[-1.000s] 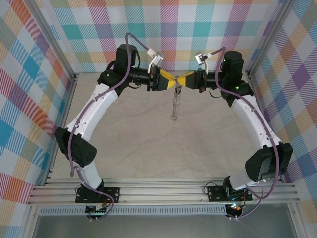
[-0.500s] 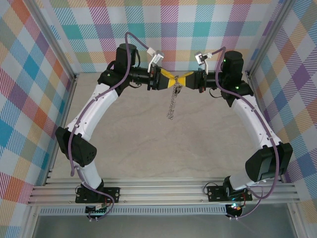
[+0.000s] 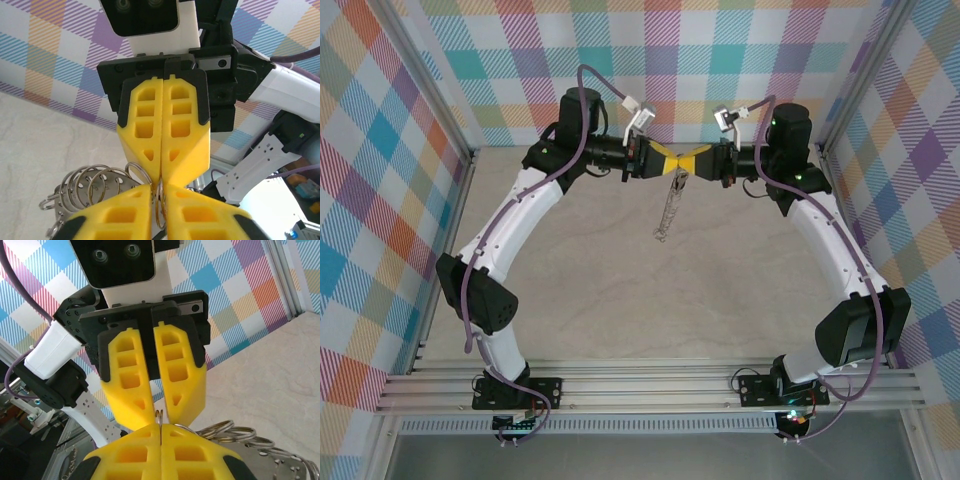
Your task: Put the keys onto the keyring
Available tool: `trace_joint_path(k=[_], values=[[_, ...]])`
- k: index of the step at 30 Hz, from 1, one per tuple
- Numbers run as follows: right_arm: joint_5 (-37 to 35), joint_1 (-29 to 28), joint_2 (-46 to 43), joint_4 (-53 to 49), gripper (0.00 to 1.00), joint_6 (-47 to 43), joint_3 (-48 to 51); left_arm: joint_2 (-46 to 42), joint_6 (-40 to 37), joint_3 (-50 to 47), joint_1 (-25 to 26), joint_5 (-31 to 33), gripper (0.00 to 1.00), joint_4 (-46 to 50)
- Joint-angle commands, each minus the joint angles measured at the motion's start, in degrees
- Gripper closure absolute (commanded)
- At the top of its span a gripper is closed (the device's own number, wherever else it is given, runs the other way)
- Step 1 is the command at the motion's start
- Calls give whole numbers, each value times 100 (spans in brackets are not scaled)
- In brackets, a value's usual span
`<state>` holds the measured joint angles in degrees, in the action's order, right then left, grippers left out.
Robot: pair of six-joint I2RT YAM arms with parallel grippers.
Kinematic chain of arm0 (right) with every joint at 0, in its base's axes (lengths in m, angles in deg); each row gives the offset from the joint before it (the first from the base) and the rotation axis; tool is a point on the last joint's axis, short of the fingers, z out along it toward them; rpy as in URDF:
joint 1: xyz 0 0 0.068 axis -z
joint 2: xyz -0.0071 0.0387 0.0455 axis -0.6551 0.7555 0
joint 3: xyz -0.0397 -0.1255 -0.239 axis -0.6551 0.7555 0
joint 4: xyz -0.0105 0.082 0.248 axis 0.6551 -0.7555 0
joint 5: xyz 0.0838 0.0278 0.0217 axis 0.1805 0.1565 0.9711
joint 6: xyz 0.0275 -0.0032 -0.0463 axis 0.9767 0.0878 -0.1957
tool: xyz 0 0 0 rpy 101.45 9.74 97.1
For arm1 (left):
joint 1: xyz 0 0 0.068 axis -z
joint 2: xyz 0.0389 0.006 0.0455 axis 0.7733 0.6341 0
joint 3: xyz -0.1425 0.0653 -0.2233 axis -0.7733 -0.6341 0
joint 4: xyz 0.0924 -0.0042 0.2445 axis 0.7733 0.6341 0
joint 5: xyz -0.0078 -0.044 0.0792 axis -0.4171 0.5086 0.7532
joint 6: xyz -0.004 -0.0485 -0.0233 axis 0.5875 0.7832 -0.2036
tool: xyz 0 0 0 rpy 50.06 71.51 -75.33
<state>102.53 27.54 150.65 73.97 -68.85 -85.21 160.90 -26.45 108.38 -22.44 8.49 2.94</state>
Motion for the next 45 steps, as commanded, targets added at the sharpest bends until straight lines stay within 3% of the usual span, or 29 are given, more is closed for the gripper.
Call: trace_joint_path(k=[1, 6, 9, 11, 15, 20, 26, 45], values=[[43, 38, -4, 238, 100, 9, 34, 38, -59, 203, 97, -230, 96, 12], [-77, 38, -43, 260, 98, 83, 56, -17, 33, 108, 130, -99, 100, -142], [-435, 130, -311, 428, 72, 209, 271, -216, 327, -232, 126, 308, 100, -689], [-773, 249, -587, 795, 60, 498, 595, -391, 637, -600, 117, 534, 100, -1362], [-1619, 390, -1203, 1279, 52, 897, 1333, -726, 1368, -1340, 118, 803, 100, -2631], [-2482, 389, -1708, 1690, 49, 1221, 2196, -975, 2011, -1931, 124, 911, 100, -3715], [-2597, 284, -1843, 2216, 46, 1494, 2685, -1161, 2447, -2288, 141, 1021, 100, -4345], [-2545, -487, -1531, 2076, 43, 929, 2180, -1122, 2513, -2295, 264, 956, 100, -4416]])
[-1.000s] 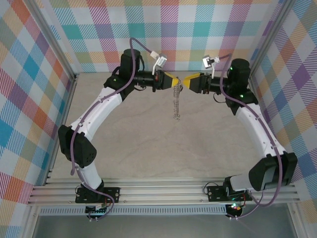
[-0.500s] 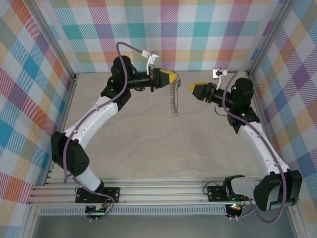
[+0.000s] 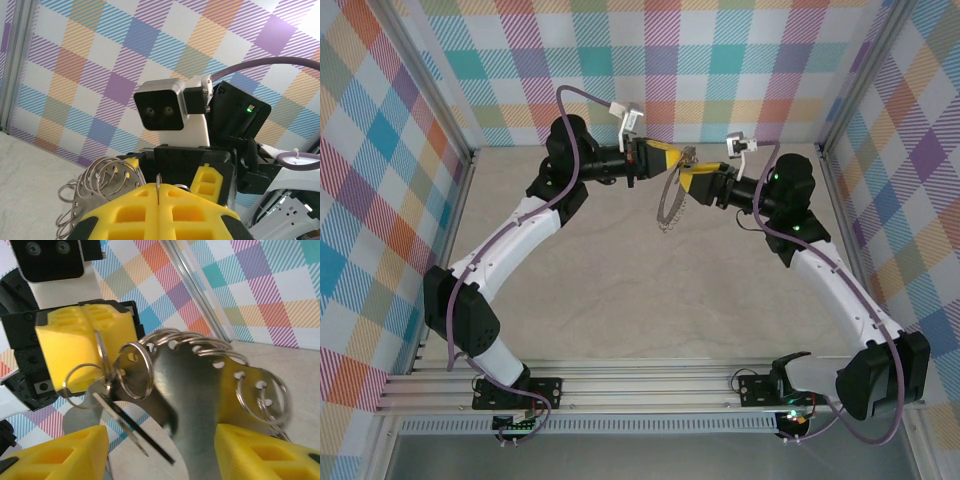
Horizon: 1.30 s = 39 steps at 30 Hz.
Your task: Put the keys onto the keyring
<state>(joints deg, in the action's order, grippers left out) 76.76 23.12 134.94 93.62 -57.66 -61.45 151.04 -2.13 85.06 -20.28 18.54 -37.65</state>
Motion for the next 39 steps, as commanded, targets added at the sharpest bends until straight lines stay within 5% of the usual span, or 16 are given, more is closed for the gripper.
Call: trace_joint_path(k=[1, 5, 13, 39], values=[[42, -54, 40, 95, 44, -197, -205, -136, 76, 34, 48, -44, 100, -349], [77, -54, -18, 48, 56, -227, -175, -135, 46, 16, 48, 5, 100, -326], [145, -56, -126, 19, 100, -225, -65, -169, 25, -5, 48, 242, 100, -261], [121, -558, 313, -583, 100, -403, -249, -443, 86, -433, 48, 940, 100, -643]])
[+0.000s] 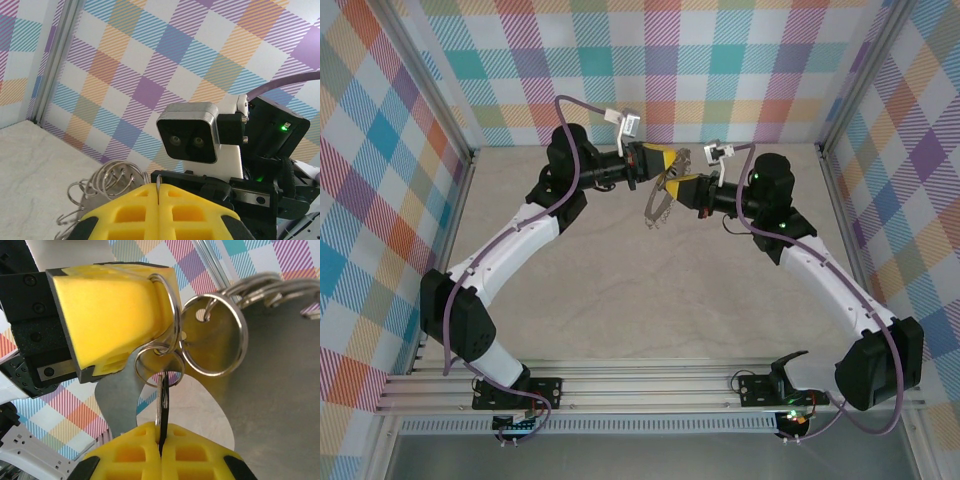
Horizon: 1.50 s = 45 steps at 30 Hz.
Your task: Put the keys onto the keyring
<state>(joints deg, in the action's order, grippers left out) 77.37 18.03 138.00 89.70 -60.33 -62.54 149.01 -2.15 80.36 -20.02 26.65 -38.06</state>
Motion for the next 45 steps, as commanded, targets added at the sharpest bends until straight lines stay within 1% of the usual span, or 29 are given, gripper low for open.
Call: trace_joint_path(k=[1, 4, 5, 6, 8, 9, 12, 15, 19, 24, 29, 33, 37, 45], values=[[43, -48, 2, -201, 100, -140, -149, -243, 93, 23, 22, 146, 100, -612], [-3, -40, -17, -312, 100, -204, -166, -258, 135, -24, 21, 234, 100, -658], [-53, -40, -52, -406, 92, -250, -175, -272, 151, -56, 21, 291, 100, -682], [-139, -26, -107, -476, 78, -294, -147, -289, 174, -87, 22, 348, 100, -708], [-283, 41, -259, -561, 61, -333, -57, -334, 200, -151, 20, 483, 100, -752], [-348, 106, -346, -599, 56, -331, 3, -359, 213, -197, 22, 539, 100, -774], [-426, 320, -607, -623, 51, -267, 150, -419, 257, -317, 22, 629, 100, -938], [-568, 484, -808, -619, 51, -191, 220, -447, 337, -399, 22, 662, 100, -1079], [-885, 559, -833, -384, 51, 91, 204, -495, 502, -645, 22, 840, 100, -1501], [-1003, 559, -547, 595, 51, 889, 181, -500, 878, -965, 22, 1123, 100, -2054], [-867, 562, -154, 1544, 53, 1643, 61, -504, 1201, -1220, 22, 1270, 100, -2495], [-737, 549, 130, 2064, 56, 2033, -98, -481, 1390, -1334, 22, 1293, 100, -2678], [-650, 513, 300, 2277, 59, 2206, -222, -441, 1524, -1399, 22, 1264, 100, -2837], [-554, 333, 541, 2317, 64, 2152, -487, -365, 1614, -1390, 22, 1190, 100, -2923]])
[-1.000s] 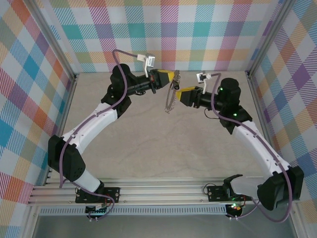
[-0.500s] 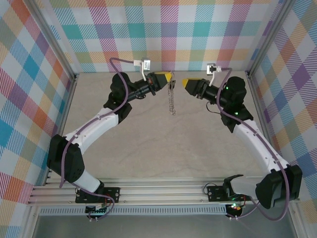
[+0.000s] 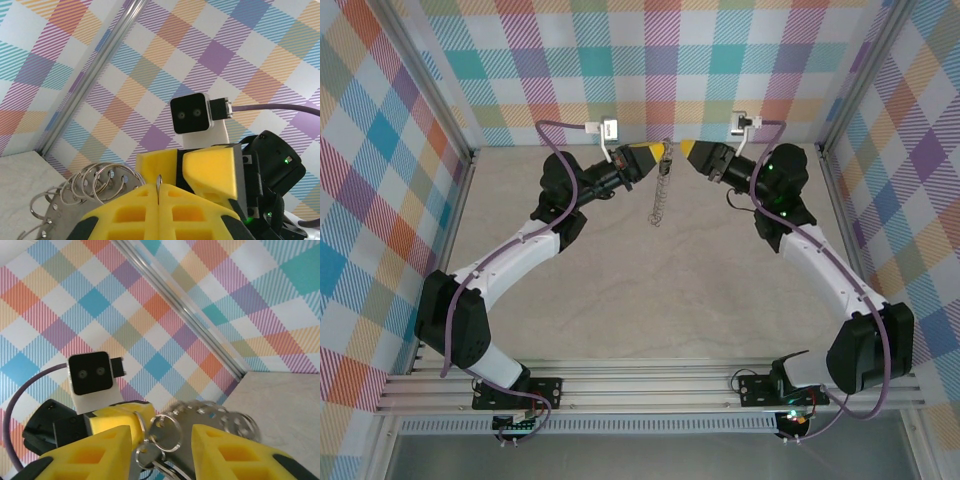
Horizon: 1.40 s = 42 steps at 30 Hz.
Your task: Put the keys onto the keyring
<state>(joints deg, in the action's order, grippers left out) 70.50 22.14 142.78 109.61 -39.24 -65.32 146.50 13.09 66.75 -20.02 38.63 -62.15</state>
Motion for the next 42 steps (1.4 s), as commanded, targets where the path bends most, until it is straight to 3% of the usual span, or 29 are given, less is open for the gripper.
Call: trace_joint_path(k=[1, 16, 42], values=[[136, -97, 79, 338, 65, 39, -229, -111, 95, -21, 22, -12, 100, -511], [177, -261, 58, 236, 77, -135, -254, -113, 99, -60, 20, -34, 100, -500], [498, -401, 209, -26, 72, -186, -556, -176, 166, -91, 54, -46, 100, -527]])
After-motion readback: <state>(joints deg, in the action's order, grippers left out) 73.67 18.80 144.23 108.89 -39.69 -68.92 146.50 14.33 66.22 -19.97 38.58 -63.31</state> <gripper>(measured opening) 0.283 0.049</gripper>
